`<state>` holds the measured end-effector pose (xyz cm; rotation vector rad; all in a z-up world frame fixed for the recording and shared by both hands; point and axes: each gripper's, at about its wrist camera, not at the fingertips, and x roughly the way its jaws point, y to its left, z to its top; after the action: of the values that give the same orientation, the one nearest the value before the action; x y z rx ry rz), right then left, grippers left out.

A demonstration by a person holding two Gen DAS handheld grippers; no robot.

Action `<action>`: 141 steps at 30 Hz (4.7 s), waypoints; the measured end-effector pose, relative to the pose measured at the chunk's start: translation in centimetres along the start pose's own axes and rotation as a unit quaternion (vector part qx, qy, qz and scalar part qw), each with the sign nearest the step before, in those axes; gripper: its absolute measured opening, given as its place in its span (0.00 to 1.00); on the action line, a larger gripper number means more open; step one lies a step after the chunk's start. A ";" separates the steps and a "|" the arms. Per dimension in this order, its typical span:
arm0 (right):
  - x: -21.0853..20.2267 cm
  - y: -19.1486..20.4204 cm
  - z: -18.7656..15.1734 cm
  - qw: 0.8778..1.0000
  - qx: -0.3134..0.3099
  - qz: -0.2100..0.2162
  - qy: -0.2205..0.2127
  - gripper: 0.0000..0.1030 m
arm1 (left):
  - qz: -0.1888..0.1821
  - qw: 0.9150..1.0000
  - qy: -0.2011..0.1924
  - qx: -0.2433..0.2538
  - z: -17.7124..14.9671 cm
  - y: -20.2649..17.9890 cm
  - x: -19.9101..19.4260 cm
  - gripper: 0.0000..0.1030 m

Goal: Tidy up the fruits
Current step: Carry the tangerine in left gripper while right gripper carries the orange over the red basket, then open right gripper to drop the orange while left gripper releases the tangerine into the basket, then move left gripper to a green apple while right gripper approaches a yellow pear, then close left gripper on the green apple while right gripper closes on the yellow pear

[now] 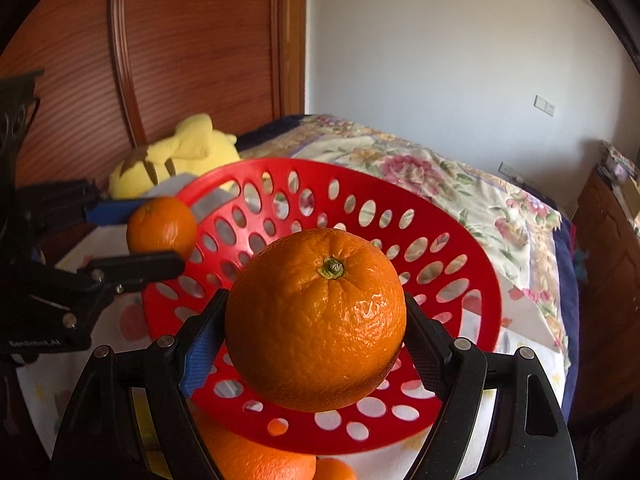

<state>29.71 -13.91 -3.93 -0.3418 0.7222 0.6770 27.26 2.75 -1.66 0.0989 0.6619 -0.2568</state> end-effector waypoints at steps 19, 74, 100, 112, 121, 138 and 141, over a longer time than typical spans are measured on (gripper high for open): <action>3.5 0.6 0.0 0.998 -0.020 -0.018 0.061 0.81 | -0.006 1.000 0.005 -0.008 -0.1 0.4 1.7 0.44; -12.3 5.8 -10.7 0.990 0.123 -0.040 -0.057 0.85 | -0.022 1.000 -0.008 -0.011 -9.6 -4.2 -7.1 0.66; -9.8 9.4 -17.2 0.986 0.160 -0.030 -0.028 0.84 | -0.021 1.000 -0.009 -0.015 -13.5 -5.0 -7.0 0.66; -9.0 9.8 -17.7 0.990 0.141 -0.008 -0.021 0.66 | -0.018 1.000 0.000 -0.013 -13.6 -5.1 -6.6 0.66; -9.6 9.7 -18.0 0.992 0.119 -0.038 -0.025 0.66 | -0.015 1.000 0.006 -0.013 -13.6 -5.1 -6.4 0.66; -9.4 8.7 -18.5 0.990 0.134 -0.037 -0.031 0.67 | -0.033 0.999 0.034 -0.009 -12.2 -6.2 -5.1 0.57; -9.2 8.4 -18.6 0.989 0.142 -0.032 -0.026 0.67 | -0.031 0.999 0.037 -0.003 -12.1 -6.4 -4.9 0.56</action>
<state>9.81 -21.18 -11.13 -0.0853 0.7434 0.5117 14.65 -0.31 -8.24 0.0821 0.7397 -0.3119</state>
